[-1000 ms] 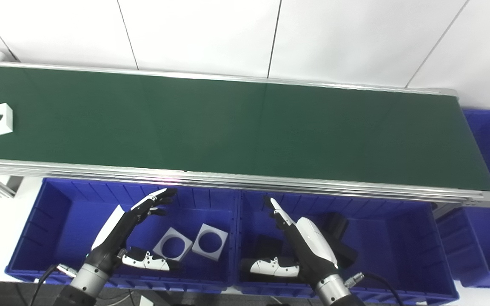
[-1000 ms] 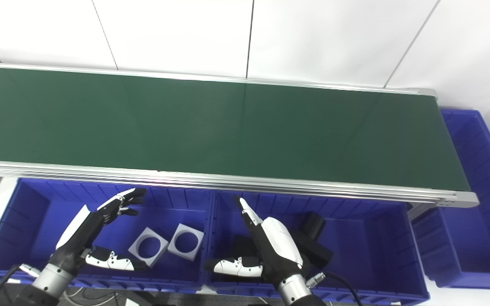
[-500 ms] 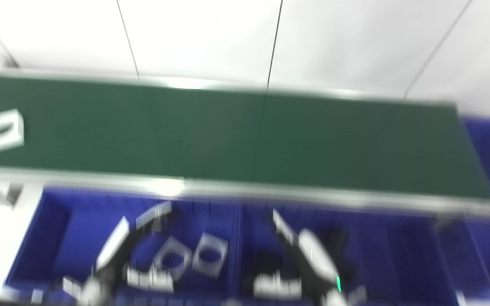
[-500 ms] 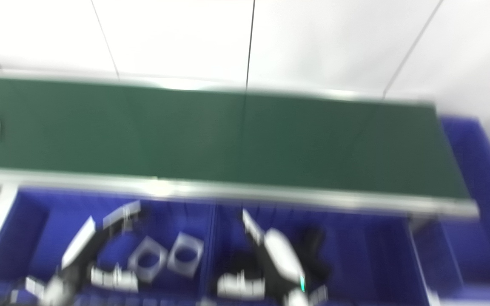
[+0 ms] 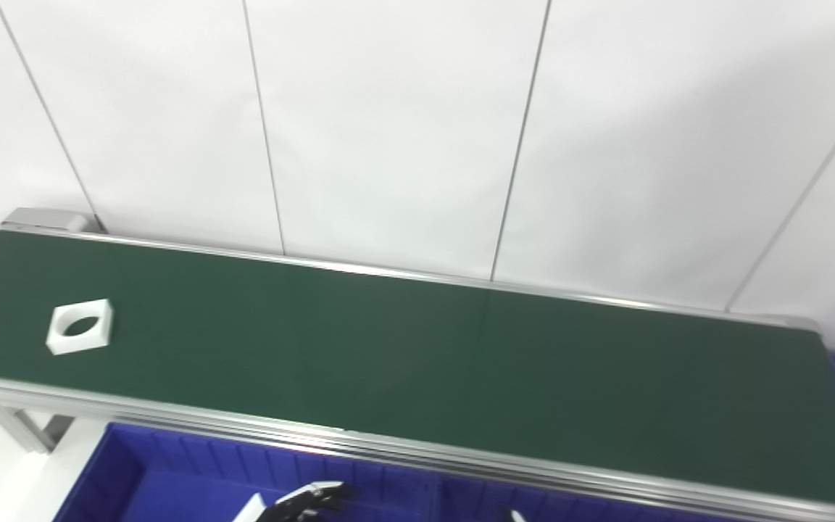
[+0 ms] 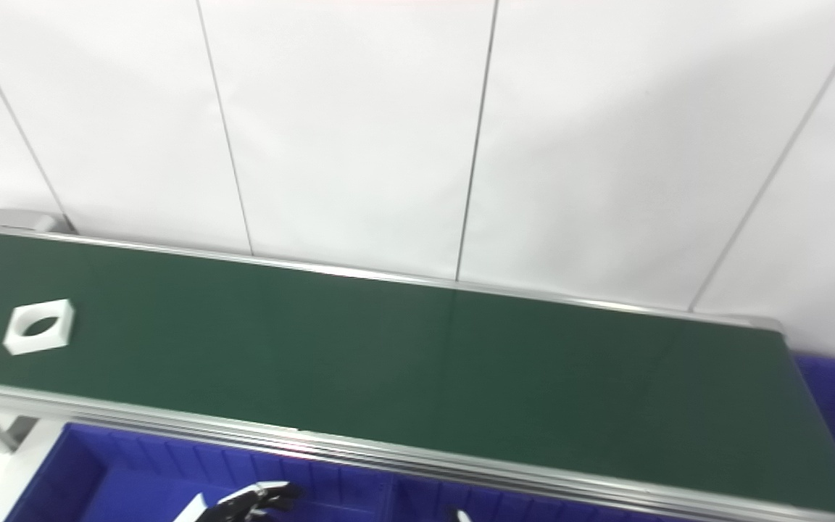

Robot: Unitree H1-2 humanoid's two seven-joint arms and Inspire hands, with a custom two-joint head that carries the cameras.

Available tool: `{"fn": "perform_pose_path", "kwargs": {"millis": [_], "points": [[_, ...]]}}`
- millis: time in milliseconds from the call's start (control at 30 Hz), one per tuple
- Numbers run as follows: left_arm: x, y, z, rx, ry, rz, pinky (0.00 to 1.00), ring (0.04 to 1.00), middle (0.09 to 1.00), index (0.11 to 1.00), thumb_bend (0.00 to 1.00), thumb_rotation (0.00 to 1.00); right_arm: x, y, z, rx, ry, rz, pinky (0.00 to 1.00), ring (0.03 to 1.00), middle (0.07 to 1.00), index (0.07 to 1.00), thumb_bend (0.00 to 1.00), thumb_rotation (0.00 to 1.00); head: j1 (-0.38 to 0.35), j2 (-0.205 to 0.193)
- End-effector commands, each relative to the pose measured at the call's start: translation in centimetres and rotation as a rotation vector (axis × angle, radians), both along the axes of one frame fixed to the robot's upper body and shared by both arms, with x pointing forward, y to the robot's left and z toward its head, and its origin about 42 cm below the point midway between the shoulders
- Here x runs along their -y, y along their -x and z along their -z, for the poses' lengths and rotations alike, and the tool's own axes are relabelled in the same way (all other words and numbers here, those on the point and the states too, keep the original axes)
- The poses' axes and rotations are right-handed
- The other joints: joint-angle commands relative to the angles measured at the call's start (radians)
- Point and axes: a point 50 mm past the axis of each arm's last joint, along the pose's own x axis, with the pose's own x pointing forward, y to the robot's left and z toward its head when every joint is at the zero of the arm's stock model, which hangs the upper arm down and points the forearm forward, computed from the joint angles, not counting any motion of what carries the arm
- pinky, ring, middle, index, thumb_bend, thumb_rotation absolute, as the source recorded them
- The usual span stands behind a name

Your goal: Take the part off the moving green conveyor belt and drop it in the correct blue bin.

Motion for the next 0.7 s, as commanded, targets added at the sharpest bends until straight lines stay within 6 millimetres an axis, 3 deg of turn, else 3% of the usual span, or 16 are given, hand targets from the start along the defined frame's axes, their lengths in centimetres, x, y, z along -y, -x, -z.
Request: {"fn": "perform_pose_path", "kwargs": {"millis": [0,100,233,333,367,433,667], "points": [[0.2,-0.6,-0.8,0.066,0.018,0.005,0.66,0.765,0.818,0.793,0.91,0.07,-0.2,-0.5,-0.9,0.078,-0.052,-0.015,0.81,0.903,0.954,1.000,0.73,0.36,0.018,-0.003],[0.5,-0.7,-0.7,0.070,0.017,0.007,0.66,0.759,0.814,0.789,0.91,0.09,0.1,-0.5,-0.8,0.077,-0.084,-0.003,0.81,0.914,0.962,1.000,0.75,0.30,0.048,-0.010],[1.1,-0.9,-0.6,0.077,0.013,0.010,0.66,0.751,0.806,0.782,0.91,0.10,0.8,-0.3,-0.5,0.087,-0.131,0.025,0.77,0.916,0.971,1.000,0.77,0.26,0.142,-0.045],[1.4,-0.9,-0.4,0.081,0.001,0.013,0.66,0.746,0.803,0.781,0.92,0.09,1.3,-0.2,0.0,0.106,-0.178,0.046,0.81,0.948,0.987,1.000,0.78,0.24,0.180,-0.065],[1.5,-0.9,-0.3,0.082,-0.003,0.013,0.66,0.744,0.801,0.779,0.92,0.07,1.4,-0.2,0.3,0.125,-0.185,0.055,0.76,0.930,0.987,1.000,0.78,0.23,0.200,-0.074],[1.6,-1.0,-0.2,0.087,-0.012,0.014,0.66,0.742,0.799,0.777,0.92,0.06,1.7,-0.3,0.6,0.143,-0.205,0.069,0.72,0.916,0.987,1.000,0.79,0.21,0.216,-0.084],[2.1,-1.2,0.0,0.096,-0.017,0.009,0.66,0.735,0.788,0.769,0.92,0.12,2.2,-0.5,1.5,0.177,-0.234,0.062,0.80,0.959,1.000,1.000,0.74,0.10,0.237,-0.093]]}}
